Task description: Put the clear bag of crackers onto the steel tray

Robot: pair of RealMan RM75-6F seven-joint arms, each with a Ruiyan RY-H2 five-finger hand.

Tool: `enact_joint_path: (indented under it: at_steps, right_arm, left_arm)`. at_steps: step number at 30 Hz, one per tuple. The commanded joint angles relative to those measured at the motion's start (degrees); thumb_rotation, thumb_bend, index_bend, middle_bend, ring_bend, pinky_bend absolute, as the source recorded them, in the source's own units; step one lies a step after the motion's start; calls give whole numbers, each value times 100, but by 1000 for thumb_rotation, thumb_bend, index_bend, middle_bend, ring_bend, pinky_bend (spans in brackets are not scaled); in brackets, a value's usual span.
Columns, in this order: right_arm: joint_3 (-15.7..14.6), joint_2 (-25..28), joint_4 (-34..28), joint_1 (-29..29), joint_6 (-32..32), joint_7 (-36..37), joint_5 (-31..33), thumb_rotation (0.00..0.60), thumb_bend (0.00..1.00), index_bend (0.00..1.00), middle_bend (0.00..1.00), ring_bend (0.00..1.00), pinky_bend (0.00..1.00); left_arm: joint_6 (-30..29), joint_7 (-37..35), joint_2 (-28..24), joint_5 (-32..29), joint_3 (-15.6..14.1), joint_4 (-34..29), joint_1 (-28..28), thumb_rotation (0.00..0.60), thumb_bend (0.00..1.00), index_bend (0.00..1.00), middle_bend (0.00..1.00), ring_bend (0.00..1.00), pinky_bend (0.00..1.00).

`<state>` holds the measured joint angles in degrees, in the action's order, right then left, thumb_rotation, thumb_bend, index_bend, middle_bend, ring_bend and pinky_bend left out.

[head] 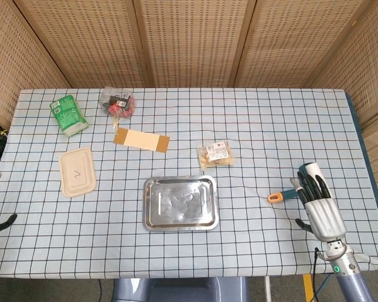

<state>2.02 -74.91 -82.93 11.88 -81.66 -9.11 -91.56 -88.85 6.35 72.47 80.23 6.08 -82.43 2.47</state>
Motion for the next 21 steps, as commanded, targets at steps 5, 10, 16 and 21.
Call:
enact_joint_path:
  at_steps: [5,10,16,21]
  right_arm:
    - [144,-127,-8,233,223,-9,36,600,128,28,0,0,0]
    - [545,-215,-367,762,805,-357,313,600,127,37,0,0,0]
    - [1133,-585,-507,1615,1833,-983,1082,600,128,56,0,0,0]
    - [1508,-1132,-24,2306,2448,-1479,1721,600,171,96,0,0,0]
  left_arm:
    - [-100,1,-30,17,18,-45,-37,600,0,0,0,0,0]
    - [-88,1,-33,-13,43,-23,-29,600,0,0,0,0,0]
    - [19,-65,-23,-144,99,76,-1,600,0,0,0,0,0]
    - [125,-133,-15,-241,139,164,31,600,0,0,0,0,0]
